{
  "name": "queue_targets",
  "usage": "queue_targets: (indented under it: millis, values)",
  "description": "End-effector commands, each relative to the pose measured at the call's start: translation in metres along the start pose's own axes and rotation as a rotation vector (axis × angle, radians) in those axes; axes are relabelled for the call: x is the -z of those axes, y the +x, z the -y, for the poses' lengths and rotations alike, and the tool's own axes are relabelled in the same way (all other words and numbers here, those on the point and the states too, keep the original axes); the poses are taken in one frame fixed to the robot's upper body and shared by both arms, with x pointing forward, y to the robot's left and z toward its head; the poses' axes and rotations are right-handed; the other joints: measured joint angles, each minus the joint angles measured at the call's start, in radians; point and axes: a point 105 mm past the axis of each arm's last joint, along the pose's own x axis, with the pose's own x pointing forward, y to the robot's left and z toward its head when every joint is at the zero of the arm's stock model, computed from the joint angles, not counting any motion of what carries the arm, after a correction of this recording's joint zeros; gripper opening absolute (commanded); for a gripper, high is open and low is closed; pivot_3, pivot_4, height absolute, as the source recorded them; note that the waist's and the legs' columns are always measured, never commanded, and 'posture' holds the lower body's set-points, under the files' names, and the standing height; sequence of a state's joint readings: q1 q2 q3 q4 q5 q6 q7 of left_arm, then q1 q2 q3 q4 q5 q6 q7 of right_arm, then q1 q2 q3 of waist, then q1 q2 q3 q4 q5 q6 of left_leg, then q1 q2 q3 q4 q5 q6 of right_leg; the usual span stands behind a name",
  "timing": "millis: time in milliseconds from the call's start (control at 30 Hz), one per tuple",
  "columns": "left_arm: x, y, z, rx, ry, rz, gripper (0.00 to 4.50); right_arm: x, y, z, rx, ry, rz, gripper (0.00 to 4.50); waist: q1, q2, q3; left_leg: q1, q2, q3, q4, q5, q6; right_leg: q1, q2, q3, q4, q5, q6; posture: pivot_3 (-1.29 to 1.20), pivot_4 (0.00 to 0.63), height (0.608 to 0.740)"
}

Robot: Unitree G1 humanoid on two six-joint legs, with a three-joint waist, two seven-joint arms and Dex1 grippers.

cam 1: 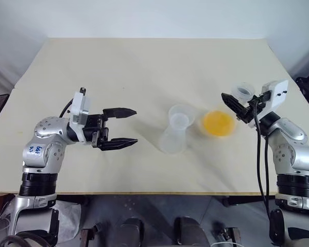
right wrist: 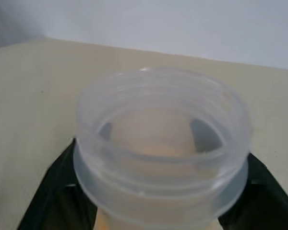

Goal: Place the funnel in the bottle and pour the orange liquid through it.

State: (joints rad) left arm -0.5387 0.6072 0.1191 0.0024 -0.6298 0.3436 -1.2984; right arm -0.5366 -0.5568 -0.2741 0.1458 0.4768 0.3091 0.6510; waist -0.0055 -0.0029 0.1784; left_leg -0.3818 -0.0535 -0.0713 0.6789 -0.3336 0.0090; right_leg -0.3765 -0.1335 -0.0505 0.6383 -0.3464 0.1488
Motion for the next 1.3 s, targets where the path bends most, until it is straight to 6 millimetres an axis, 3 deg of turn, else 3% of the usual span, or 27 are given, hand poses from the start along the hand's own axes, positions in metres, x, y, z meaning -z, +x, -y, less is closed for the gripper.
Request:
queue_targets:
  millis: [33,333,433,533,767,1300]
  values:
    - [-0.009,0.003,0.002,0.015,0.05,0.007,4.5,-0.021,-0.003,-0.006,-0.017,-0.018,0.075,2.47,0.001,0.0,0.0,0.0,0.0,0.0,0.0,0.0,0.0,0.0,0.0,0.0,0.0,0.0,0.0,0.0,0.15,0.74]
    - [-0.002,0.013,-0.004,0.019,0.063,0.012,4.5,-0.042,0.003,-0.046,-0.094,-0.261,0.012,2.47,0.001,0.001,0.0,0.0,0.0,0.0,0.0,0.0,0.0,-0.001,0.0,0.0,0.0,0.0,0.0,0.0,0.15,0.74]
    - [0.001,0.02,-0.011,0.018,0.07,0.024,4.5,-0.051,0.004,-0.063,-0.137,-0.43,0.007,2.47,0.003,0.001,0.0,0.0,-0.001,0.0,0.0,0.0,0.0,-0.001,0.0,0.0,0.0,0.0,0.0,0.0,0.15,0.74]
    - [0.006,0.023,-0.015,0.025,0.072,0.017,4.5,-0.062,0.006,-0.07,-0.128,-0.593,-0.006,2.47,0.004,0.001,0.0,-0.002,-0.002,0.0,0.001,0.0,0.0,-0.002,-0.001,0.0,0.0,0.0,0.0,0.0,0.15,0.74]
    - [0.012,0.03,-0.017,0.065,0.061,0.011,4.5,-0.064,0.009,-0.088,-0.196,-0.841,-0.047,2.47,0.002,0.001,0.0,-0.005,-0.002,0.0,0.001,0.0,0.0,-0.006,0.0,0.0,0.002,0.0,0.0,0.0,0.15,0.74]
    - [0.016,0.035,-0.022,0.096,0.066,0.004,4.5,-0.08,0.023,-0.126,-0.276,-1.161,0.011,2.47,0.001,0.001,0.0,-0.008,-0.002,0.001,0.002,0.0,0.0,-0.012,-0.001,0.001,0.008,0.0,0.0,0.0,0.15,0.74]
